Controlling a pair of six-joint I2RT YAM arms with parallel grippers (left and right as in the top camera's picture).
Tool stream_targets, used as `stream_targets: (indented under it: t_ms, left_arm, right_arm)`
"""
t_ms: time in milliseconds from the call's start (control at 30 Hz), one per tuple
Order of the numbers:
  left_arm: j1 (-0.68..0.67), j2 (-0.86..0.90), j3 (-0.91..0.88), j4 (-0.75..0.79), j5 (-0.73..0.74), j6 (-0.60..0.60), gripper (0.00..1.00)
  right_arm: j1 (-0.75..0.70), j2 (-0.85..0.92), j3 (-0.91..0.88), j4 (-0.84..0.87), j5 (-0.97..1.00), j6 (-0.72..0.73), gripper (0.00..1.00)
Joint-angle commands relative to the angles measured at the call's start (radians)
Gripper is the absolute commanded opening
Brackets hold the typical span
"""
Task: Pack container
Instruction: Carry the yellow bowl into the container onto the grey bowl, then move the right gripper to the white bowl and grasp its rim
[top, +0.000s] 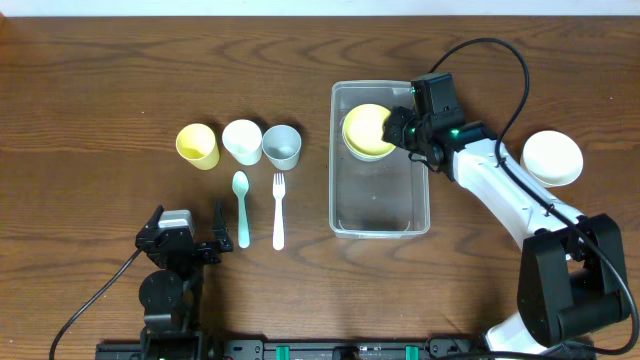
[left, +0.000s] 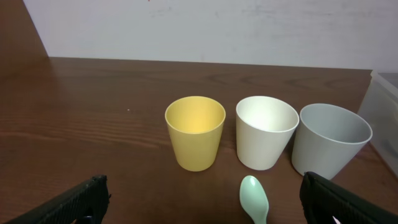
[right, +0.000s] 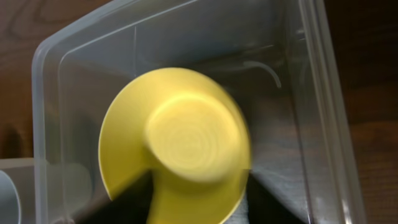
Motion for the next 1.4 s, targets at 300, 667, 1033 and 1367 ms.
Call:
stream_targets:
  t_ms: [300, 667, 1033, 1367]
  left_arm:
    - [-0.004, -0.006, -0.017, -0.040, -0.030, -0.004, 0.98]
    - [-0.004, -0.006, -0.017, -0.039, -0.029, -0.004, 0.98]
    - [-0.004, -0.006, -0.017, -0.040, -0.029, -0.004, 0.98]
    - [-0.004, -0.006, -0.017, -0.040, -0.029, -0.004, 0.98]
  right_arm:
    - [0.003, -0.064, 0.120, -0.064, -0.027, -0.036, 0.58]
    - [-0.143, -0.301, 0.342, -0.536, 0.134, -0.081, 0.81]
    - [-0.507, -0.307, 0.289, -0.852, 0.273, 0.127, 0.81]
    - [-0.648, -0.296, 0.035, -0.673, 0.264, 0.183, 0.84]
